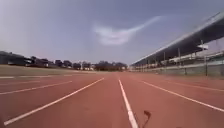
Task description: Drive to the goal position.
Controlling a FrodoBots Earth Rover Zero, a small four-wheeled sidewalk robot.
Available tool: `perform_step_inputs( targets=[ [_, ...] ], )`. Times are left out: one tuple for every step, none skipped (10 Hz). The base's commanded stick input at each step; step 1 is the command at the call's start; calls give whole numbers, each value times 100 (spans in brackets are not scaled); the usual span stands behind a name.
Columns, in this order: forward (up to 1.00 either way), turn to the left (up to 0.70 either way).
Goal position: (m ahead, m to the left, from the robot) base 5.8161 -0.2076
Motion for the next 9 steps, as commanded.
perform_step_inputs(
  targets=[
    [70, 0],
    [70, 0],
    [70, 0],
    [70, 0],
    [70, 0],
    [70, 0],
    [70, 0],
    [70, 0],
    [70, 0]
  ],
)
